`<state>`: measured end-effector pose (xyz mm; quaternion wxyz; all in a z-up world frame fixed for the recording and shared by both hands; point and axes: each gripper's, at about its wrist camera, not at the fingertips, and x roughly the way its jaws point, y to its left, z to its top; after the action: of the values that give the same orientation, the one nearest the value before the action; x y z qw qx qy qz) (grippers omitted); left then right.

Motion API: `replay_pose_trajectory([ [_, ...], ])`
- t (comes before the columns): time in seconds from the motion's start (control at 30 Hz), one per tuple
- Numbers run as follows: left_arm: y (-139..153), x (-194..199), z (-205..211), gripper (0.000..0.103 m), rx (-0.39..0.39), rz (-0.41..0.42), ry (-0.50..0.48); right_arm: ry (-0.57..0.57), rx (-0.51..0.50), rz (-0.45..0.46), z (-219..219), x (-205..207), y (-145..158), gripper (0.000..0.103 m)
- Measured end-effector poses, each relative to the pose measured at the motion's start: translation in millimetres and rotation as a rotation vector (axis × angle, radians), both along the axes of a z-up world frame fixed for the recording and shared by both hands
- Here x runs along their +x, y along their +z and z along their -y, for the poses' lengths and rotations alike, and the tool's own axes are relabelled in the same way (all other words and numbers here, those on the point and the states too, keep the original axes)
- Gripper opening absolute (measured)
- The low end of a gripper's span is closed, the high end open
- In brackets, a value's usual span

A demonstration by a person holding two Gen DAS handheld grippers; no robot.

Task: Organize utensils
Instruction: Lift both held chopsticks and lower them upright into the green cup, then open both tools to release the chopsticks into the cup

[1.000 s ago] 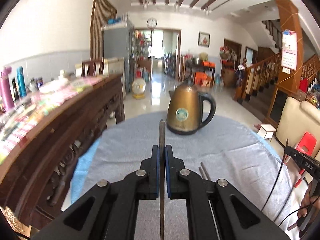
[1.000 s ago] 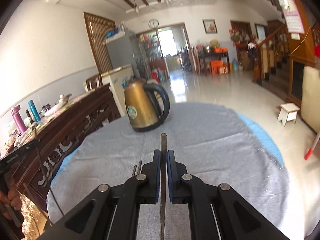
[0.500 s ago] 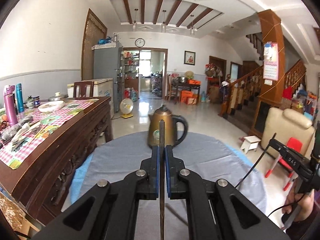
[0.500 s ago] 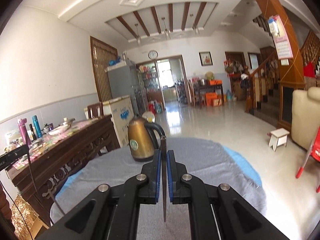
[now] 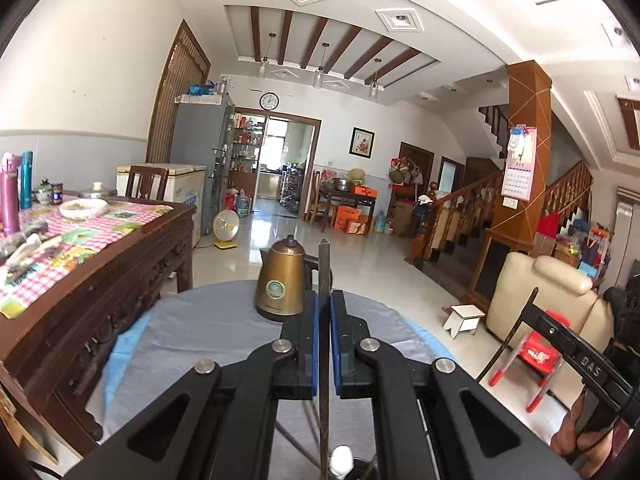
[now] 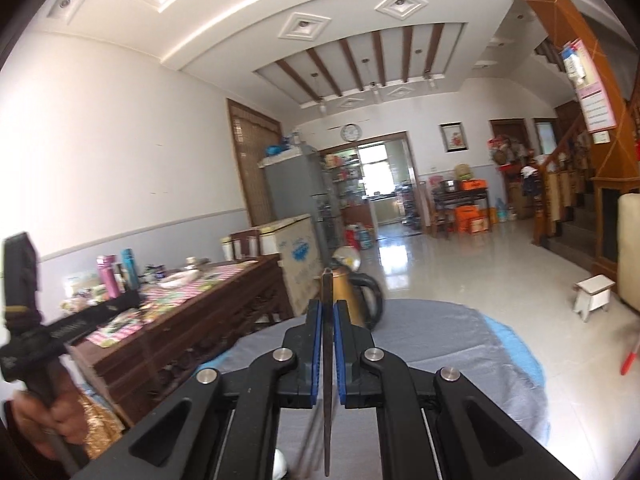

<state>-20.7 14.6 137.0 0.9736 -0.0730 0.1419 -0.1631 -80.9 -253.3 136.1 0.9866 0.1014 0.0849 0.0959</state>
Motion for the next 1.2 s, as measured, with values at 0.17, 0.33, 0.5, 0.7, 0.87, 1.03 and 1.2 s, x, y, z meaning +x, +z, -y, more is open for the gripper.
replay_pose_trajectory([
  [0.17,-11.6,3.1,12.4,0.005,-0.023,-0.013,-0.018,0.07,-0.003,0.006,-21.8,-9.2,3.1,0.007],
  [0.33,-27.0,6.9,25.4,0.005,-0.012,-0.021,-0.035,0.119,-0.004,-0.029,-40.4,-0.5,-8.5,0.007],
  [0.5,-47.8,15.3,32.2,0.005,0.018,-0.051,-0.021,0.145,-0.009,-0.109,-50.2,19.2,-34.0,0.007],
  [0.7,-66.8,22.2,33.7,0.005,0.035,-0.122,-0.031,0.162,-0.02,-0.215,-49.7,39.7,-63.1,0.007],
  [0.87,-75.4,20.4,40.4,0.006,0.095,-0.152,-0.036,0.175,-0.022,-0.258,-48.0,43.1,-78.8,0.007],
  [1.03,-82.1,16.5,53.1,0.008,0.228,-0.181,0.002,0.206,-0.013,-0.315,-50.6,46.9,-88.6,0.011],
  [1.2,-83.2,7.0,56.1,0.042,0.319,-0.175,0.067,0.196,0.025,-0.344,-42.3,49.8,-93.9,0.034],
])
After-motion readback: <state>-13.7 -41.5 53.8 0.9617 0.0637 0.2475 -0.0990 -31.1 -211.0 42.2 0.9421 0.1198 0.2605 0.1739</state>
